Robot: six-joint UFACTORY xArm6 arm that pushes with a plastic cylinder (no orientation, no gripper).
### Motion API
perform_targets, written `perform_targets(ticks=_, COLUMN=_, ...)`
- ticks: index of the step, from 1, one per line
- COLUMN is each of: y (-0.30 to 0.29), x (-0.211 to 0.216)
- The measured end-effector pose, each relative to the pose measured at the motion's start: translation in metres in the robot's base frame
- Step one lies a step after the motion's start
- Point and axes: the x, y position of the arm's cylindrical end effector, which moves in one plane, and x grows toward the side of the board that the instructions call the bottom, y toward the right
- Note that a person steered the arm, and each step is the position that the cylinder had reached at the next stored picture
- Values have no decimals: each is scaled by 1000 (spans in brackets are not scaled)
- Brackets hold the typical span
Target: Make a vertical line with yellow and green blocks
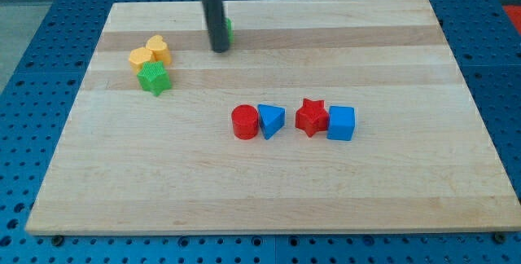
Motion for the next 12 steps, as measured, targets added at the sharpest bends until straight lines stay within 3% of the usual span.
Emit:
perform_targets(ticks=1, y=39, x=-9)
perform_targets(ticks=2, y=32, x=-39)
perform_targets(ticks=3, y=-23, x=-52)
perform_targets(ticks=4, y=-73, x=-52)
perform_targets(ticks=7, y=-19, x=-35)
perform_targets(ticks=8, y=-31, x=-17)
perform_targets(ticks=10, y=-104, x=-22)
perform_targets(ticks=12, y=-87, x=-10)
